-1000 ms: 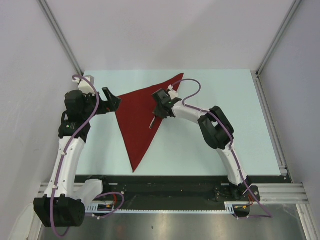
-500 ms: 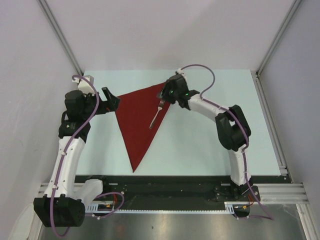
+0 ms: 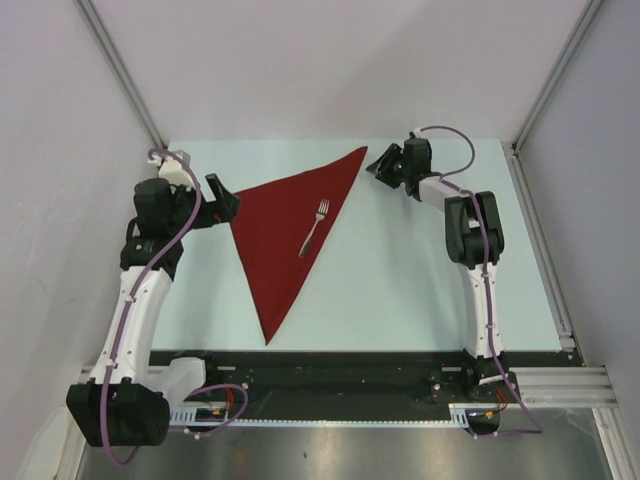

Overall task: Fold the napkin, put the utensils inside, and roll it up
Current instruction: Place the utensil onto the napkin, then fold the napkin

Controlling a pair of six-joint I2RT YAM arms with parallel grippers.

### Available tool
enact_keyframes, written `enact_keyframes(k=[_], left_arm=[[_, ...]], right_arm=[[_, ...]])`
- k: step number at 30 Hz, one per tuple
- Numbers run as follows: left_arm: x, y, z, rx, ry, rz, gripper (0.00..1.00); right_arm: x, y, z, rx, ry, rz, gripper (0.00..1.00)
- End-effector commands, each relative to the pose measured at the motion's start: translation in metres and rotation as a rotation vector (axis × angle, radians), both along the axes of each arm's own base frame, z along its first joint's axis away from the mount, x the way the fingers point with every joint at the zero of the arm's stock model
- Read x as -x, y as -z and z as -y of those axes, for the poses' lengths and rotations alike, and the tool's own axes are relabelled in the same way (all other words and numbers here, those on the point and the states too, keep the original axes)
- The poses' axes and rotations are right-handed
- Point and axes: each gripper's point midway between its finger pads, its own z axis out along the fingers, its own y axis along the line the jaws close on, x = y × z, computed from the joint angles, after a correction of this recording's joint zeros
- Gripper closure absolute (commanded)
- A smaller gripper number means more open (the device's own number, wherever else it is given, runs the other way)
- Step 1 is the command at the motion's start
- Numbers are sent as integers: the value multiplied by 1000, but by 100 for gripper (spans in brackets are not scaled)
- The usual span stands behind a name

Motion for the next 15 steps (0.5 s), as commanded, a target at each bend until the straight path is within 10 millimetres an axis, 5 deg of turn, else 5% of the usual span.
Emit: enact_keyframes(k=[1, 3, 5, 6, 8, 15], left_arm=[[-4, -1, -9, -46, -32, 13, 0], [-5, 2, -11, -50, -39, 5, 0], [-7, 6, -8, -45, -26, -9, 0], [-7, 6, -8, -44, -23, -10, 0], [-8, 9, -9, -46, -25, -21, 0], [-9, 13, -12, -58, -38, -32, 0]], right_arm=[[-32, -27, -18, -100, -82, 131, 49], [-41, -8, -20, -118, -81, 114, 48], [-54, -21, -24, -137, -84, 147, 47], [-58, -1, -24, -137, -75, 123, 47], [-71, -9, -25, -153, -60, 146, 46], [-88, 22, -15, -151, 33, 91, 45]])
